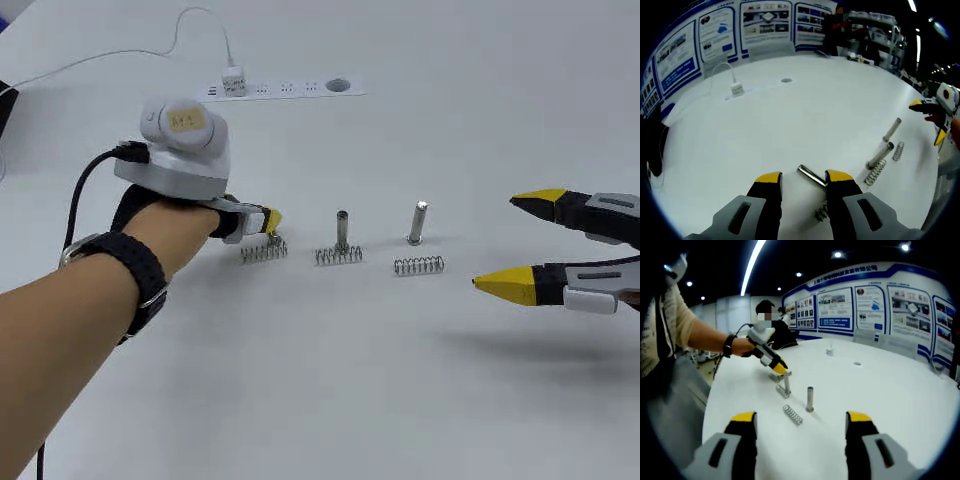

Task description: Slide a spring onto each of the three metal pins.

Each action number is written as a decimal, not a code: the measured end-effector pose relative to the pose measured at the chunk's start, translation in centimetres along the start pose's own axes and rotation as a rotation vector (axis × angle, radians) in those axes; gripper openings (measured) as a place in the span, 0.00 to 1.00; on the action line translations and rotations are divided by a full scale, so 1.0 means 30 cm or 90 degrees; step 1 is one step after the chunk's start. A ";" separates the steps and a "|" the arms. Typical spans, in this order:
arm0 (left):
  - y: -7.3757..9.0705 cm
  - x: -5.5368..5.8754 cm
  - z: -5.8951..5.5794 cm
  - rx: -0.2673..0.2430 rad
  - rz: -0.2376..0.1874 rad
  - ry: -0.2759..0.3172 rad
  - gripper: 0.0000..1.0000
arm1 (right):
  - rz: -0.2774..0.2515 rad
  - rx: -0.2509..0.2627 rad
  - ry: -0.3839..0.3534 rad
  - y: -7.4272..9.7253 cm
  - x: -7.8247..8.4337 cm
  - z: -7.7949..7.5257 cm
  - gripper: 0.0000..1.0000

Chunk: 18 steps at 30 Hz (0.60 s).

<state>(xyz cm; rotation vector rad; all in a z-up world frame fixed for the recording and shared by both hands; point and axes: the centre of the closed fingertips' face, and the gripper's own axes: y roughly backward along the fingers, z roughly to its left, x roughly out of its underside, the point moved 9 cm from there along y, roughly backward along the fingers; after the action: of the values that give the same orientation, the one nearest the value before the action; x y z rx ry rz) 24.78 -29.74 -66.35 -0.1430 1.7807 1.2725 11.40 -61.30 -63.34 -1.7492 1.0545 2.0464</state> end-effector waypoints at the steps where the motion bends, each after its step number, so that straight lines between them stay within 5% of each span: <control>1: -0.001 0.000 0.000 0.000 0.002 0.004 0.35 | 0.000 0.000 0.000 0.000 0.000 0.000 0.73; 13: -0.024 -0.008 -0.001 -0.015 0.025 0.034 0.33 | 0.005 -0.002 0.000 -0.009 -0.001 0.005 0.73; 18: -0.030 -0.016 -0.001 -0.028 0.039 0.017 0.27 | 0.007 -0.002 0.000 -0.008 0.002 0.008 0.73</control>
<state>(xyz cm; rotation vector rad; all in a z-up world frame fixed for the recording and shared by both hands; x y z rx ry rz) 25.56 -30.36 -66.63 -0.1312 1.7929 1.3597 11.37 -60.99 -63.47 -1.7493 1.0627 2.0557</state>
